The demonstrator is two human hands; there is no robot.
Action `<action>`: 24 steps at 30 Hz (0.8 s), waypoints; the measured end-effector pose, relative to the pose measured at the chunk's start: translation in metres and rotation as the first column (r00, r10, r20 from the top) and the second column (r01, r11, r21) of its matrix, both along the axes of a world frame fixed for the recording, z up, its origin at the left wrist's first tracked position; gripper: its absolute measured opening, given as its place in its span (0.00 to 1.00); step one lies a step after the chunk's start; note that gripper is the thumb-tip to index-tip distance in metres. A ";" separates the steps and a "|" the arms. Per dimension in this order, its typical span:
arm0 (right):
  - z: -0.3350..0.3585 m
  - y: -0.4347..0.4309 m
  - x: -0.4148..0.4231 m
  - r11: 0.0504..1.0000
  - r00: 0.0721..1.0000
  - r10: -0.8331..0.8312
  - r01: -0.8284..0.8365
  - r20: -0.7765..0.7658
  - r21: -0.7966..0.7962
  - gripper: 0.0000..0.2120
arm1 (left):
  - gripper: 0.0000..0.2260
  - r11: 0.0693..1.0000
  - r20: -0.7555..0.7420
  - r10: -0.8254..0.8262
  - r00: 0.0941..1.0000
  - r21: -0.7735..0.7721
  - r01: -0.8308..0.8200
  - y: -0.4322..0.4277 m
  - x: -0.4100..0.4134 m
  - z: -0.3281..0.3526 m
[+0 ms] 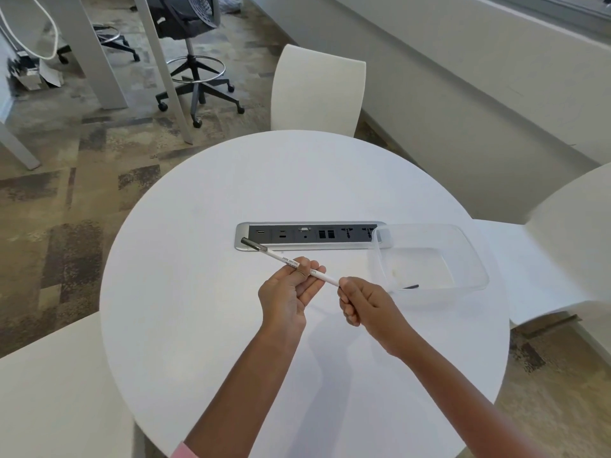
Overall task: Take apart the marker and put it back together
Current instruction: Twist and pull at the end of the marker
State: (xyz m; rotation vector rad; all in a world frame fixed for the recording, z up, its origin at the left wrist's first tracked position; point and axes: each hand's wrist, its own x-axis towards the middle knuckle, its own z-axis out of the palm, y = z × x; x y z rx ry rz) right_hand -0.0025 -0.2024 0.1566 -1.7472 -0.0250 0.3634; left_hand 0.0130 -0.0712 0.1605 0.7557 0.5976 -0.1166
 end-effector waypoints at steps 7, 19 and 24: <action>0.000 -0.066 -0.003 0.880 0.938 0.044 0.126 0.344 -0.458 0.16 | 0.07 0.971 0.088 0.230 0.969 0.042 -0.234 0.072 0.021 0.003; -0.062 -0.042 0.006 0.802 0.952 0.077 0.117 0.297 -0.586 0.06 | 0.05 0.989 -0.024 0.143 0.989 -0.021 -0.144 0.046 0.013 -0.014; -0.095 -0.035 0.005 0.676 0.962 0.020 0.188 0.273 -0.713 0.09 | 0.05 0.991 -0.058 0.125 0.990 -0.033 -0.127 0.042 0.009 -0.018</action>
